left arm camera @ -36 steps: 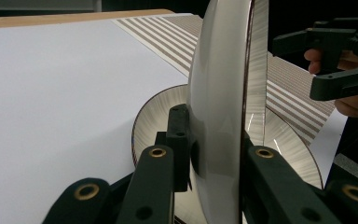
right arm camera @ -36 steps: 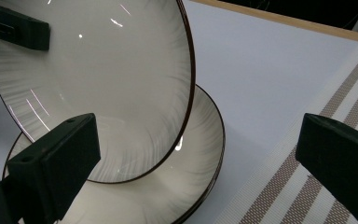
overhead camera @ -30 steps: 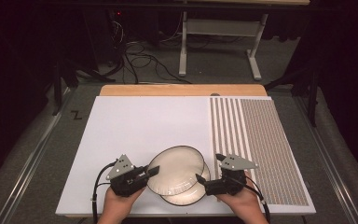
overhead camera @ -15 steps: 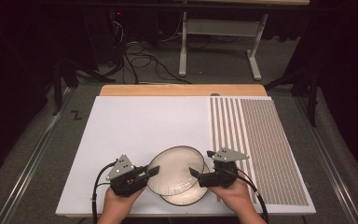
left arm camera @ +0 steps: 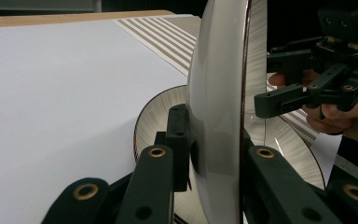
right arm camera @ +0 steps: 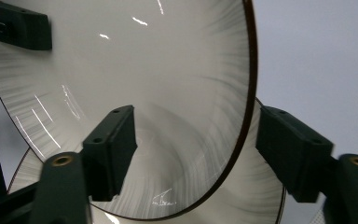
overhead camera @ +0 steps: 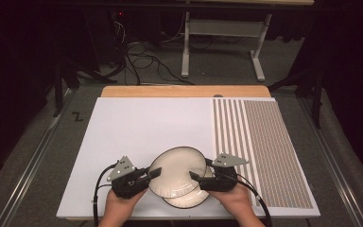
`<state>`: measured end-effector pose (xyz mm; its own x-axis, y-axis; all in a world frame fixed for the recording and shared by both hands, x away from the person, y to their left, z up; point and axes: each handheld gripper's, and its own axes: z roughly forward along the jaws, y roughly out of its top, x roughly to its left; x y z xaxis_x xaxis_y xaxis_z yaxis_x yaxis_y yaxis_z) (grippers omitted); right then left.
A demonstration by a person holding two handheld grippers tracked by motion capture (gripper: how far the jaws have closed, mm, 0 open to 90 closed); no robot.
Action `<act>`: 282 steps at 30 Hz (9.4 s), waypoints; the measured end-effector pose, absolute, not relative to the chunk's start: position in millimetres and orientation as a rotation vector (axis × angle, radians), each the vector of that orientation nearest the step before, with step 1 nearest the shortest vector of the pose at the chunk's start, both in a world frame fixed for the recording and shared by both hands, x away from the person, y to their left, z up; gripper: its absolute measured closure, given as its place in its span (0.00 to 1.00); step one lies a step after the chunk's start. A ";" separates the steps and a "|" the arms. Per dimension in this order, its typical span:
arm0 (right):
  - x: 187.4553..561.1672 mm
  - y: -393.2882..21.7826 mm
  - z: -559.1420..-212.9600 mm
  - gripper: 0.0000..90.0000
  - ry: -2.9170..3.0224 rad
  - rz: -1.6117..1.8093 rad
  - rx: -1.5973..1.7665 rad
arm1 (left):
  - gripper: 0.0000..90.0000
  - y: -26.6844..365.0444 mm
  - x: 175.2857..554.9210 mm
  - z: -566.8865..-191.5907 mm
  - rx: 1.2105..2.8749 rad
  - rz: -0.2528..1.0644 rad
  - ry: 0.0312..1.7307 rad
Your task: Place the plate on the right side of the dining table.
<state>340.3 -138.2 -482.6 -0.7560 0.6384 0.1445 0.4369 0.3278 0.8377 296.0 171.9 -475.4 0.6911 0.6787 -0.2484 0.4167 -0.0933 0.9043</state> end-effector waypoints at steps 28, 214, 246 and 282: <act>348.7 -145.3 -489.3 0.80 2.389 1.478 1.010 | 0.86 172.6 305.5 -480.3 1.691 0.240 0.918; 376.1 -371.5 -467.7 0.94 1.954 1.335 1.346 | 0.56 -66.4 417.2 -461.4 1.922 0.345 0.944; 403.9 -379.3 -485.4 0.90 1.959 1.312 1.533 | 0.49 83.5 357.9 -459.0 1.785 0.430 0.966; 426.3 -381.1 -506.4 0.81 1.946 1.216 1.732 | 0.49 165.4 343.0 -481.9 1.722 0.454 1.112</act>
